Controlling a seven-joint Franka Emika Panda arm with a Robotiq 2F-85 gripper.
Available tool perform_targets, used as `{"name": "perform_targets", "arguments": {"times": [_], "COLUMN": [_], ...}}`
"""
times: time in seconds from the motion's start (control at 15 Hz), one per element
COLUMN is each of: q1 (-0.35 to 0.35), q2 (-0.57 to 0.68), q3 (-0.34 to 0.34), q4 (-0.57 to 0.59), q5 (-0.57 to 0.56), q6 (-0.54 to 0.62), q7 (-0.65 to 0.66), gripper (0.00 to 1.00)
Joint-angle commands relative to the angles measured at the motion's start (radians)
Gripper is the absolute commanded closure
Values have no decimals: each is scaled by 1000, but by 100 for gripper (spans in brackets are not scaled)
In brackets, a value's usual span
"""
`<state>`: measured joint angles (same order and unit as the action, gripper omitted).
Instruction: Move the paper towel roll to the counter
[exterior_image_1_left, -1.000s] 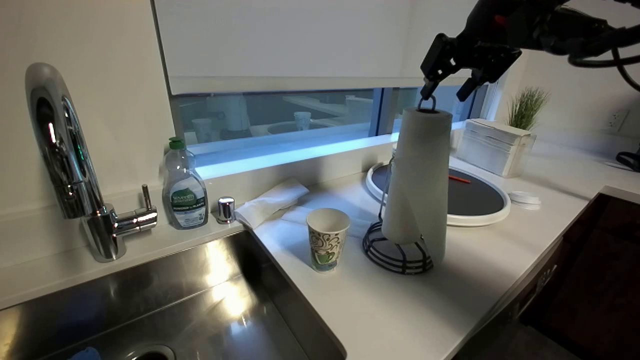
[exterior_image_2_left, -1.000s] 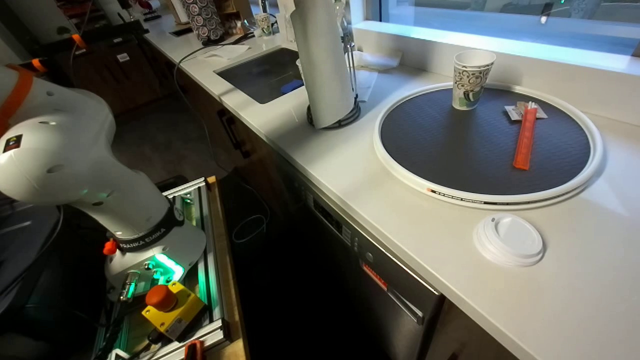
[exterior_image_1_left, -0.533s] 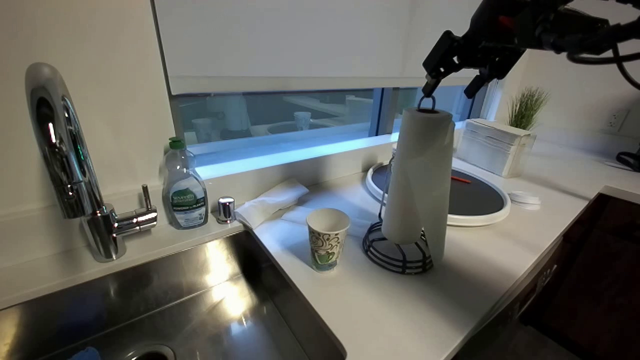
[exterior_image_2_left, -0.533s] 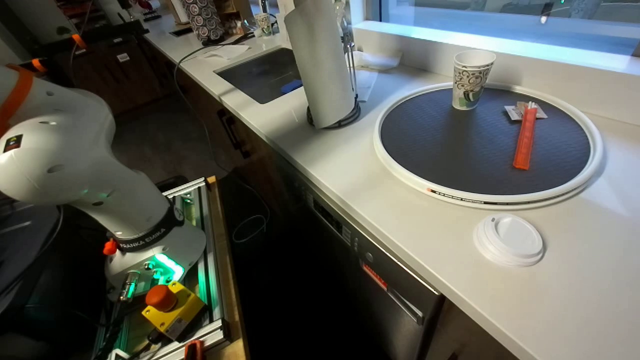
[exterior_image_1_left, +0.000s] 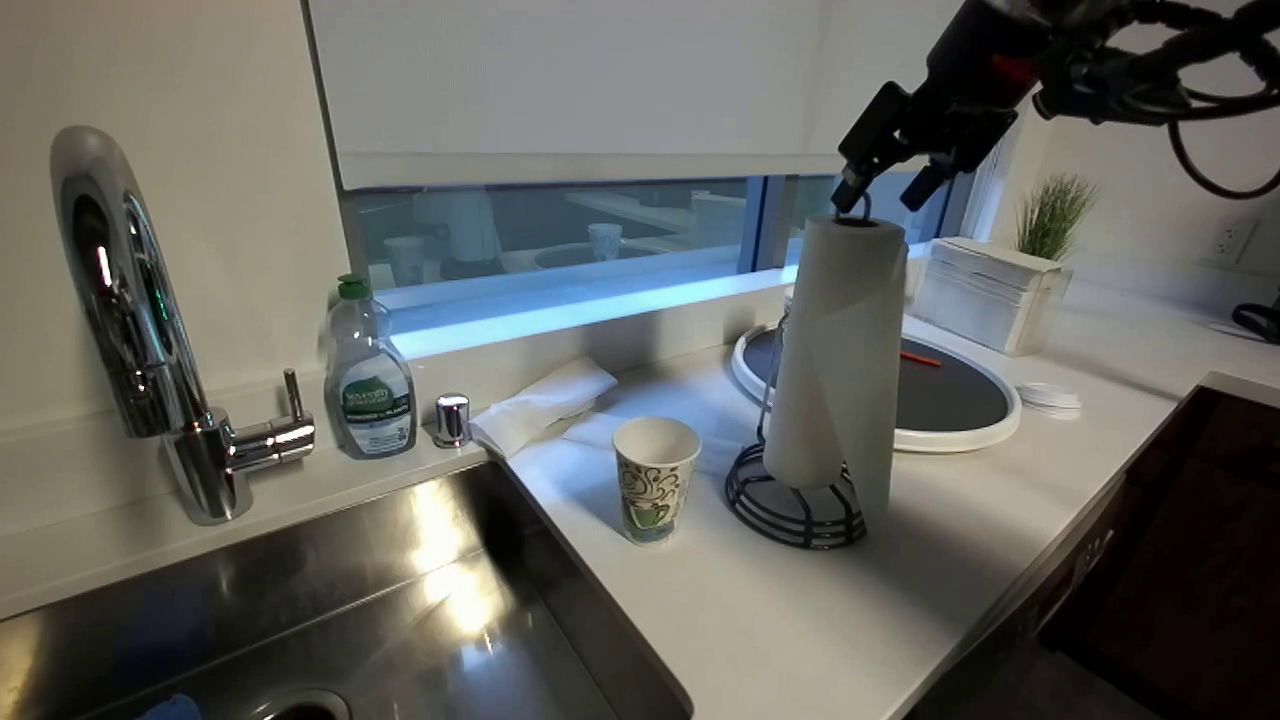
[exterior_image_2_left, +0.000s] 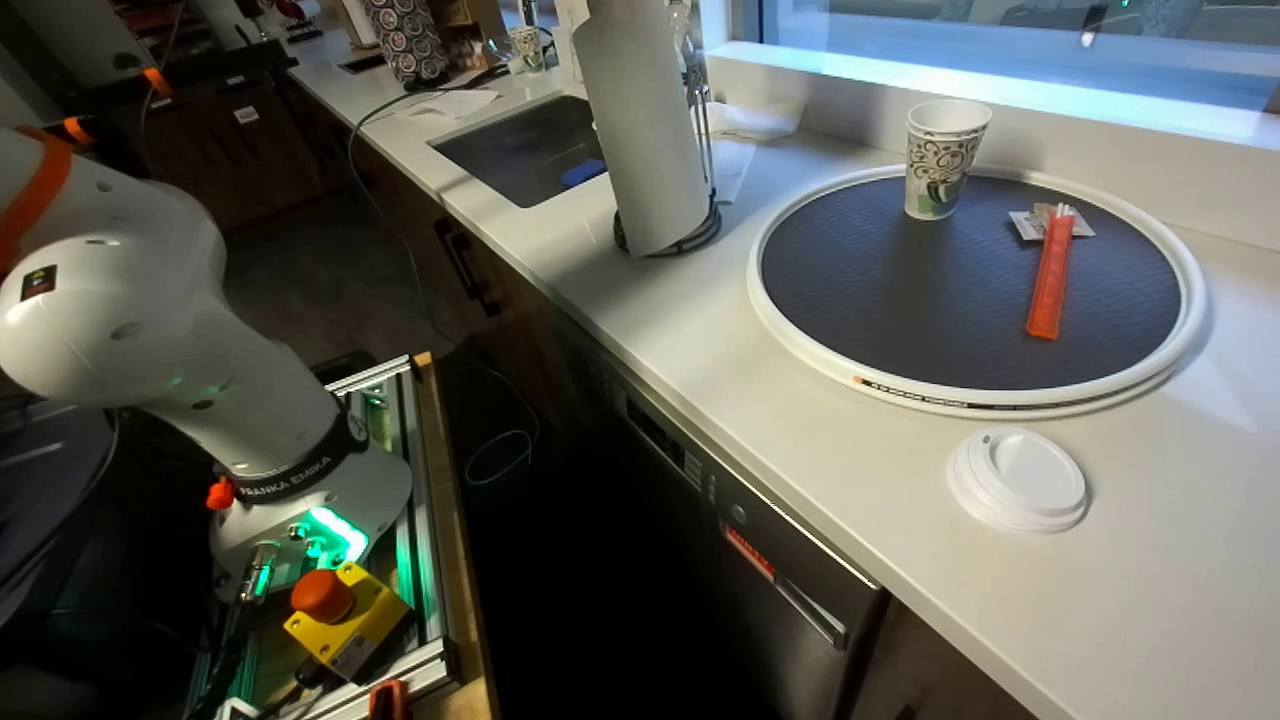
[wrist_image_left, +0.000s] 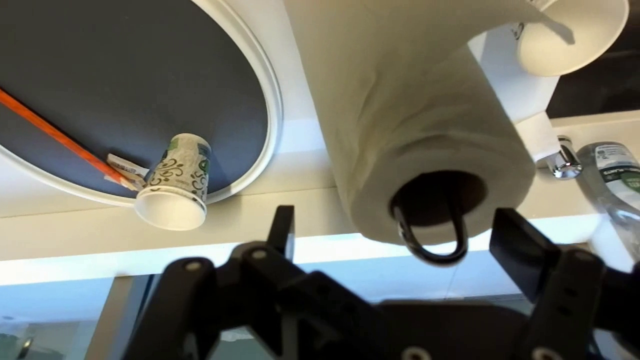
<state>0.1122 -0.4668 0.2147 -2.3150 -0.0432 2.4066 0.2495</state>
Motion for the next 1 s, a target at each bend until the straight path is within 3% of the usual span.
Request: {"name": "perform_targets", "arguments": {"times": [0.0,0.93], "q1": [43,70], "q2": [31,119], "q3": [-32,-61], "q4": [11,73], "q5": [59,119], "q6": [23,14], "q7": [-90,-201], "gripper": [0,0]}}
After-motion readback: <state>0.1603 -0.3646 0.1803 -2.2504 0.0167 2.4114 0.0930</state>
